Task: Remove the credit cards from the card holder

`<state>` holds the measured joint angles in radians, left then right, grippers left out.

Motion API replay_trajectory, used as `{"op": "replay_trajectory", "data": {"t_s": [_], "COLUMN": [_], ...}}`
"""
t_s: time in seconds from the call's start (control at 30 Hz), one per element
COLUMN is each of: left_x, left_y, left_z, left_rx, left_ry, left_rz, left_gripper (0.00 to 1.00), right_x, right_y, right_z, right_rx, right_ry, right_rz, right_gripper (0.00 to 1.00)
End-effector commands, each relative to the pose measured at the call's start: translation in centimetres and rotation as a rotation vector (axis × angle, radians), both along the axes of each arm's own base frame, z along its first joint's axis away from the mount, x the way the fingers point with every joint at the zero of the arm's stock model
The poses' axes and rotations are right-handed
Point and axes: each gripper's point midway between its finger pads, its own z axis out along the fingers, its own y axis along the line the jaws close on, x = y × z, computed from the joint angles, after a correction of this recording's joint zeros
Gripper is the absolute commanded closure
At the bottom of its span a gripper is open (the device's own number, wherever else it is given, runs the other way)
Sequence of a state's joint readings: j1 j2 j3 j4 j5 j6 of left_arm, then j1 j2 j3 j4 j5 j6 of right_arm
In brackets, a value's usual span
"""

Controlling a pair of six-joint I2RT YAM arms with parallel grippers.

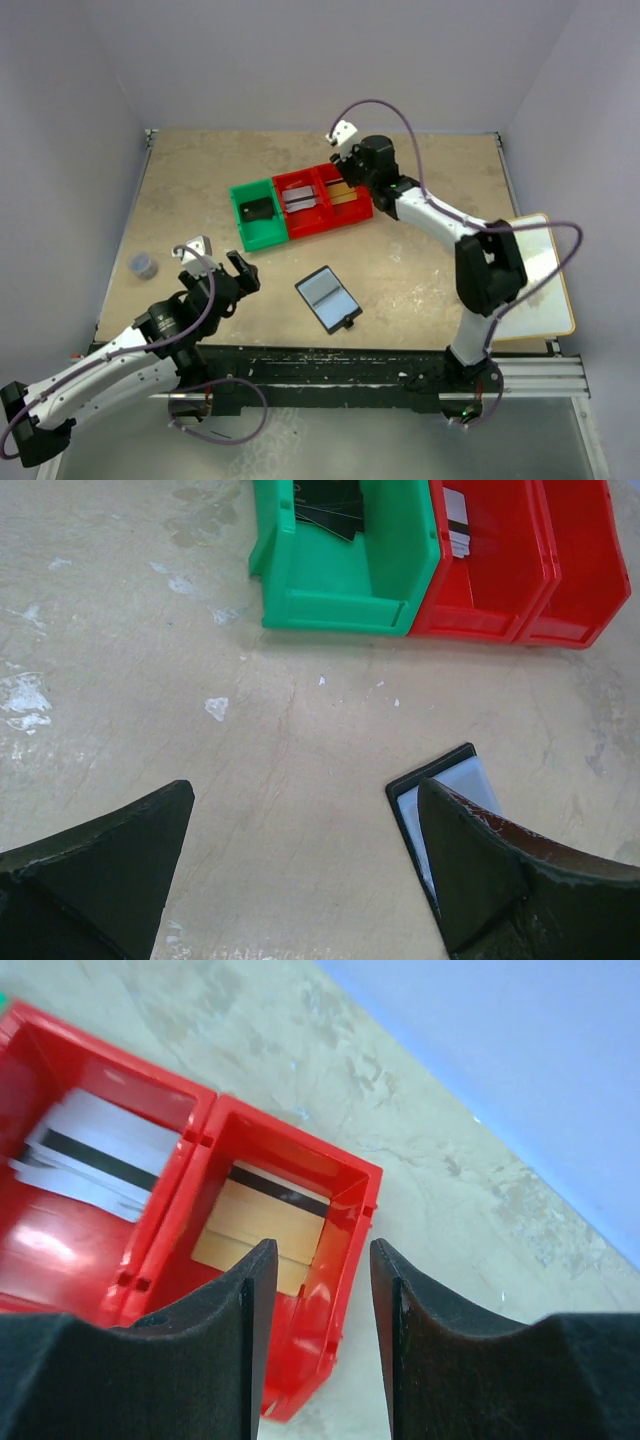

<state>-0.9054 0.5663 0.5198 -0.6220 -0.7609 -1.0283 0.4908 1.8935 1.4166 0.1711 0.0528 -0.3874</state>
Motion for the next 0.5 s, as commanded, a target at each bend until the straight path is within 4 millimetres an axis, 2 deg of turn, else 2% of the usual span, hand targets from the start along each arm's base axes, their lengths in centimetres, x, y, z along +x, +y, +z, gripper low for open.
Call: {"op": "replay_trajectory", "data": {"t_s": [0.0, 0.23, 0.3, 0.4, 0.47], "left_x": [0.6, 0.9, 0.9, 1.0, 1.3], "left_y": [-1.5, -3.5, -4.3, -4.9, -5.1], "left_z": [1.1, -0.1, -0.6, -1.6, -1.9], "left_rx": [-0.036, -0.065, -0.066, -0.044, -0.030], "left_ry": [-0.020, 0.007, 0.016, 0.040, 0.046], "left_rz": [-0.034, -0.088, -0.121, -0.140, -0.141], "left_gripper": [0.09, 0.09, 0.09, 0.09, 0.09], "right_x": [-3.3, -11.8, -15.1, -20.0, -23.3], "right_y": [-0.5, 0.8, 1.6, 3.0, 4.5], "right_z": [5.7, 2.0, 0.8, 0.6, -0.5], "right_rx": [0.322, 0.630, 0.706, 0.847, 0.864], "right_ry": [-0.008, 0.314, 0.416, 0.527, 0.584], "right_rz": [-0.098, -0.080, -0.026, 0.029, 0.045], "right_gripper": [0.54, 0.52, 0.52, 0.51, 0.51]}}
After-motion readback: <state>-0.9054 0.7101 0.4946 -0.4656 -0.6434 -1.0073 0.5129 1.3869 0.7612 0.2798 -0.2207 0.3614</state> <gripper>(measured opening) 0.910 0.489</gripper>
